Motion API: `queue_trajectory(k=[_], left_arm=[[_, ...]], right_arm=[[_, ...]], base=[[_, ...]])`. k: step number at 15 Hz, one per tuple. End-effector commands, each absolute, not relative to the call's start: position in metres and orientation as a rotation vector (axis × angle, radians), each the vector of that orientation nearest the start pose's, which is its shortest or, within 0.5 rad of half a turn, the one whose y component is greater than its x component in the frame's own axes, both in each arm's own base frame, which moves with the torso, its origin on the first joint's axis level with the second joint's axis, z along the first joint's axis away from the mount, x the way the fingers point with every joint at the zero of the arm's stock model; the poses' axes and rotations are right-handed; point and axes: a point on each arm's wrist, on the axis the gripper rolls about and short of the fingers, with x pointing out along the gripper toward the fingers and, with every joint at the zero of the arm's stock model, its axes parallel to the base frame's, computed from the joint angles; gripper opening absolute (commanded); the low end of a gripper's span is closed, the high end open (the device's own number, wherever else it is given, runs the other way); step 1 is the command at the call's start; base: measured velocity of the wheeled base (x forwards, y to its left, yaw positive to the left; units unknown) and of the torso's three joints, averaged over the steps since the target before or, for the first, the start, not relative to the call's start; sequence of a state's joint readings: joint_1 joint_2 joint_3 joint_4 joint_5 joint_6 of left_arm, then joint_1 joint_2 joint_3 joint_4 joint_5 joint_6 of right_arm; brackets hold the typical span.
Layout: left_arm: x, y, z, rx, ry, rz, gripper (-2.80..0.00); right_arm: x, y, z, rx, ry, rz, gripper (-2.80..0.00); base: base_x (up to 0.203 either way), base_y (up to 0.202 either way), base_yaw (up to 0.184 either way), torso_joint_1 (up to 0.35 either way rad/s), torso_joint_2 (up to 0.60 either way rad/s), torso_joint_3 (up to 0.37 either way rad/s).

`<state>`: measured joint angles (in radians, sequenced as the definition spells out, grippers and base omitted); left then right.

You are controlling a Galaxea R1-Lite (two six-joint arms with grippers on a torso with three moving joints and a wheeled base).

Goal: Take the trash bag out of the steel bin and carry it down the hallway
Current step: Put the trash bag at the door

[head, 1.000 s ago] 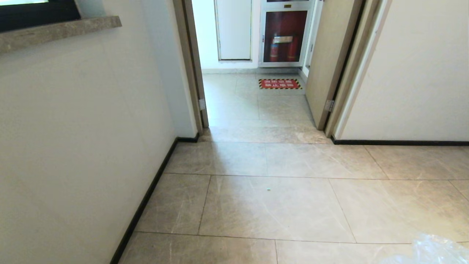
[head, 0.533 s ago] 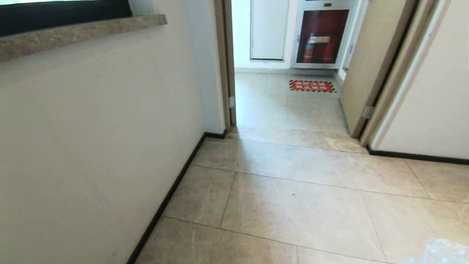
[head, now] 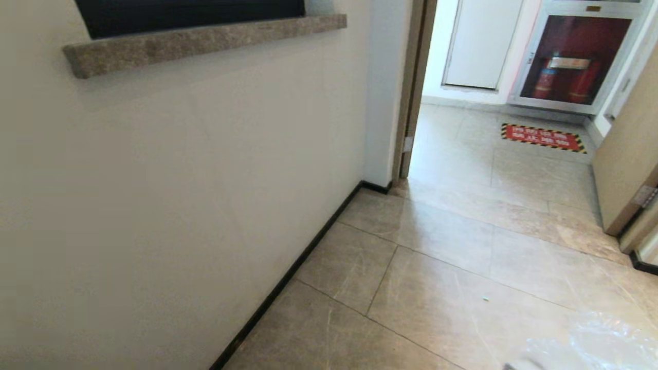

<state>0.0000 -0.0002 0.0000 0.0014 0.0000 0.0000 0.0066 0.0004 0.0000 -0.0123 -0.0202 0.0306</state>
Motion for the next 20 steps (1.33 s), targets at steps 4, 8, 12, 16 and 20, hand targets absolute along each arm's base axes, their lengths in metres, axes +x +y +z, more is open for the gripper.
queue_trajectory(k=[4, 8, 12, 16, 20], left_arm=[[-0.0228, 0.0000, 0.0753, 0.000, 0.002, 0.000, -2.80], [-0.0228, 0.0000, 0.0753, 0.000, 0.002, 0.000, -2.80], [-0.0228, 0.0000, 0.0753, 0.000, 0.002, 0.000, -2.80], [-0.0228, 0.0000, 0.0753, 0.000, 0.002, 0.000, -2.80], [-0.0228, 0.0000, 0.0753, 0.000, 0.002, 0.000, -2.80]], right_arm=[[-0.0226, -0.0006, 0.0763, 0.032, -0.009, -0.012, -2.80], [-0.0226, -0.0006, 0.0763, 0.032, -0.009, -0.012, -2.80], [-0.0226, -0.0006, 0.0765, 0.032, -0.011, -0.012, -2.80], [-0.0226, -0.0006, 0.0763, 0.032, -0.009, -0.013, -2.80], [-0.0226, -0.0007, 0.0760, 0.032, -0.006, -0.014, -2.80]], base=[[0.000, -0.008, 0.173, 0.004, 0.00, 0.003], [0.001, -0.007, 0.174, 0.002, 0.00, 0.002], [-0.001, -0.008, 0.173, 0.001, 0.00, 0.001], [0.000, -0.010, 0.171, 0.003, 0.00, 0.000], [0.001, -0.008, 0.171, 0.002, 0.00, 0.000]])
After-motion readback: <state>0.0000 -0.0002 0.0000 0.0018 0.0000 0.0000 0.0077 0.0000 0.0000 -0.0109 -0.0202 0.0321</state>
